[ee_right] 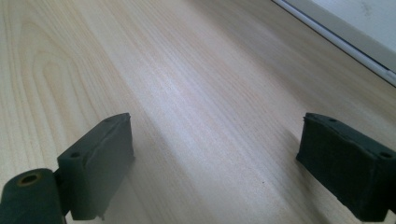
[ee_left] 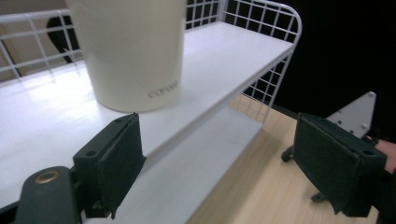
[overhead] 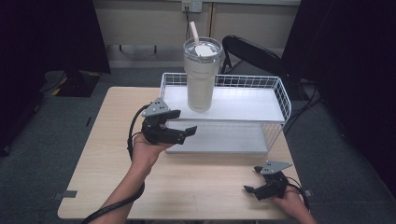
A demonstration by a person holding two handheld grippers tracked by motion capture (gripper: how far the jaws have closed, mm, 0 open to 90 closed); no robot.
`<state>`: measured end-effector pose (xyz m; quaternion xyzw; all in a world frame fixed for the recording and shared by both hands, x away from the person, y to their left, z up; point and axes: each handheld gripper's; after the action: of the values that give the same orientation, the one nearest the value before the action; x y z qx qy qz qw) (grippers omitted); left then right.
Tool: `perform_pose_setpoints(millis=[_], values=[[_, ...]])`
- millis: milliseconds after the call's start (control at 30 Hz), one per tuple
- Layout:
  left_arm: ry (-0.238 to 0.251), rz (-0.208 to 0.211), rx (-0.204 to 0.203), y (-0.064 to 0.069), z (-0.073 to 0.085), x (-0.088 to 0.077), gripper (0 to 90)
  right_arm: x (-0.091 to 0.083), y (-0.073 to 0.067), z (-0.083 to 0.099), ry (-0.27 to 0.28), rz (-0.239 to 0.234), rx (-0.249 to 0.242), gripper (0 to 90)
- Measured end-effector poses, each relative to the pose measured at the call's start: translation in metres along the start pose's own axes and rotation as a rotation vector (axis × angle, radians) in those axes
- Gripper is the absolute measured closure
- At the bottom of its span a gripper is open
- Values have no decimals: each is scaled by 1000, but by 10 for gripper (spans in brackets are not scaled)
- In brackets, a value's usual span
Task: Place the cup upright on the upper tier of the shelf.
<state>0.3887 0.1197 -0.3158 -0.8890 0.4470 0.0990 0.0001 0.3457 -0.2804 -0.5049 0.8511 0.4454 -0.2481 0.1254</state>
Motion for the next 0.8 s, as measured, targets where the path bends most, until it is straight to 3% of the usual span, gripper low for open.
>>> perform_pose_setpoints(millis=[333, 667, 800], values=[[-6, 44, -27, 7, 24, -3, 163, 0, 0, 0, -1, -1, -1, 96], [-26, 51, -43, 11, 48, -7, 163, 0, 0, 0, 0, -1, -1, 96], [-38, 54, -31, 12, 59, -9, 163, 0, 0, 0, 0, -1, -1, 96]])
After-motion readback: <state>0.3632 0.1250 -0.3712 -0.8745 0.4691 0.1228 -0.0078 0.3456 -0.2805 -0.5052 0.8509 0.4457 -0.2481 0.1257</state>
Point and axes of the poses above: each handheld gripper's, and its own axes: x roughly forward along the jaws, z roughly out of its underside, y roughly to its right, and after that the axes turned 11 degrees about y, right-handed
